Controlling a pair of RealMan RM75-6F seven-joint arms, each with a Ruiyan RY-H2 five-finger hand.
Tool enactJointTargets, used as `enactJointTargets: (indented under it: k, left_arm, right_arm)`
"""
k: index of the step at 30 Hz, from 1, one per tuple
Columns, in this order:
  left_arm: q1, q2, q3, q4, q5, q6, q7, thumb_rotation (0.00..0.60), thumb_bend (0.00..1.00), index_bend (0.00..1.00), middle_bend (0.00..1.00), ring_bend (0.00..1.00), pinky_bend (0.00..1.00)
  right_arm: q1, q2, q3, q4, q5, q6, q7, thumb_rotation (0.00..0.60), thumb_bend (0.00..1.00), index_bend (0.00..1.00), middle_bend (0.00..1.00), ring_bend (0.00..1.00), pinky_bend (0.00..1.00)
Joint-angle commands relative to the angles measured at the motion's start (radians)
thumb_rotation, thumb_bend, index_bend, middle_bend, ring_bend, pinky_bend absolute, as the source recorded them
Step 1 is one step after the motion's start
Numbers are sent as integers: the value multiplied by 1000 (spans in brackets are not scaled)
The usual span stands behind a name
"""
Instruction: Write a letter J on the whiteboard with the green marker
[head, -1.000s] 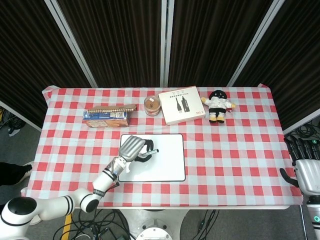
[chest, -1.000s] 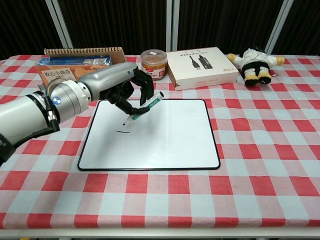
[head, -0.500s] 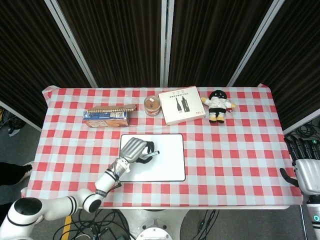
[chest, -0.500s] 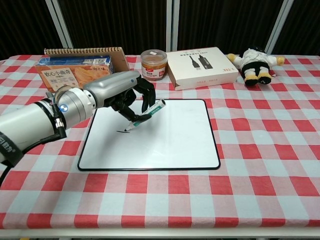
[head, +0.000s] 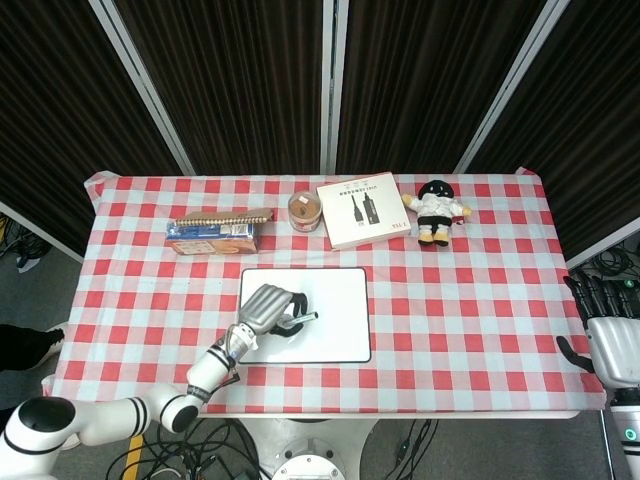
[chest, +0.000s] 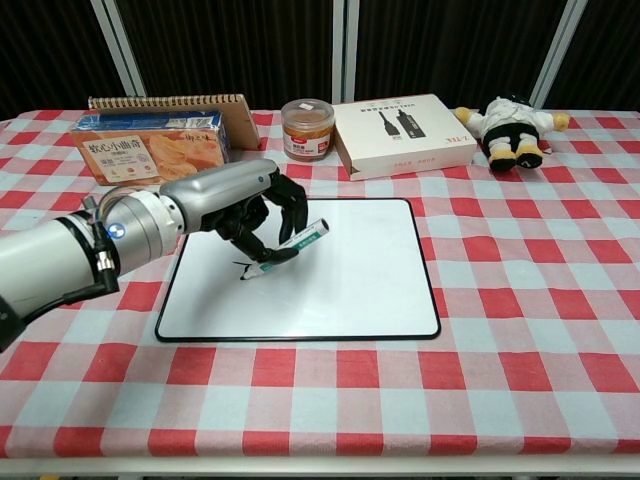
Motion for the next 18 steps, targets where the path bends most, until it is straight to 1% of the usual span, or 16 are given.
enactJointTargets:
  k: [1, 7, 14, 18]
  left_arm:
    - [18, 15, 14, -28, -15, 2, 26, 600, 417, 536, 574, 823, 897]
    - [31, 29, 14, -48, -37, 6, 56, 600, 417, 536, 573, 823, 897]
    - [12, 11, -18, -1, -49, -4, 59, 600, 416, 536, 574, 821, 897]
    - [15, 20, -36, -19, -39, 21, 38, 600, 417, 536, 574, 819, 897]
  right_arm:
    - [4, -1, 0, 3, -5, -3, 5, 600, 192, 0, 19, 0, 0]
    - [4, -5, -2, 11, -11, 1, 13, 600, 192, 0, 19, 0, 0]
    - [-9, -3, -4, 6, -5, 18, 5, 600, 192, 0, 19, 0, 0]
    - [-15, 3, -2, -2, -6, 31, 2, 600, 192, 0, 19, 0, 0]
